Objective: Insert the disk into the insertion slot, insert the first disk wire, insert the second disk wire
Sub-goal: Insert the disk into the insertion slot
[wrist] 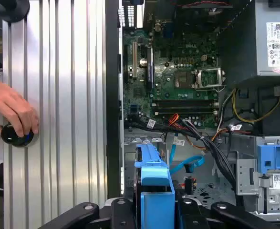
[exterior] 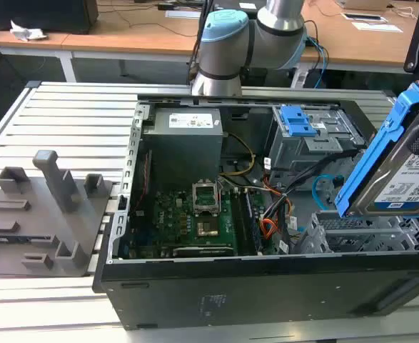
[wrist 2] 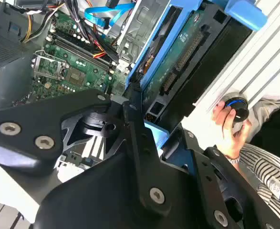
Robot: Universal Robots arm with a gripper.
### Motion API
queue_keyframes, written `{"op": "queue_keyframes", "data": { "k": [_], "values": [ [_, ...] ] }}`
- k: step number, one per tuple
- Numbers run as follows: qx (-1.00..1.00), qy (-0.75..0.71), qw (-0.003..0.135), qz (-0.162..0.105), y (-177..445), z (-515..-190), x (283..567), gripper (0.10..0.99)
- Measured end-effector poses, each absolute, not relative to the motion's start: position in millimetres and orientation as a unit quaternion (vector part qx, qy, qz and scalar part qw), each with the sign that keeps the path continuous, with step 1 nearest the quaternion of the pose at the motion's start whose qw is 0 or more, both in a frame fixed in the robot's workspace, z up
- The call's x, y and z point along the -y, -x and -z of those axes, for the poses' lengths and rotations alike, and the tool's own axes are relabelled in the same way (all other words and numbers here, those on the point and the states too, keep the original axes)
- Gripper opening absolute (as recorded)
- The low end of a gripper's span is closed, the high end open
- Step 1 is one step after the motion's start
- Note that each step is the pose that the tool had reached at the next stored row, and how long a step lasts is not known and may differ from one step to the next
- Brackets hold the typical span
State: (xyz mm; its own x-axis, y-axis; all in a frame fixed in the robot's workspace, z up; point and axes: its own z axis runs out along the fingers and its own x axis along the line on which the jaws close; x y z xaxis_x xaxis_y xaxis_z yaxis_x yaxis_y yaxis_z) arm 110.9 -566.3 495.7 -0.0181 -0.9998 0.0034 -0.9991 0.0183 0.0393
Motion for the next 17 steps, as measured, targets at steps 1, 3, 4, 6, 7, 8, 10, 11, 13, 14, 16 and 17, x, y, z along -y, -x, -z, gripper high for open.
{"op": "queue_keyframes", "data": {
  "k": [1,3,4,6,7,8,10,11,13,14,16,17],
  "values": [
    [0.713,-0.701,0.015,0.013,-110.9,-489.6,566.3,0.365],
    [0.713,-0.701,0.015,0.013,-110.9,-484.3,566.3,0.365],
    [0.713,-0.701,0.015,0.013,-110.9,-481.5,566.3,0.365],
    [0.713,-0.701,0.015,0.013,-110.9,-478.2,566.3,0.365],
    [0.713,-0.7,0.015,0.013,-110.9,-475.6,566.3,0.365],
    [0.713,-0.701,0.015,0.013,-110.9,-472.2,566.3,0.365],
    [0.713,-0.7,0.015,0.013,-110.9,-468.4,566.3,0.365],
    [0.713,-0.701,0.015,0.013,-111.3,-466.1,566.3,0.365],
    [0.713,-0.701,0.015,0.013,-113.0,-464.7,565.1,0.365],
    [0.713,-0.701,0.015,0.013,-113.6,-464.5,564.2,0.365],
    [0.713,-0.701,0.015,0.013,-115.1,-462.1,553.2,0.365],
    [0.713,-0.701,0.015,0.013,-115.2,-459.9,550.9,0.365]
  ]
}}
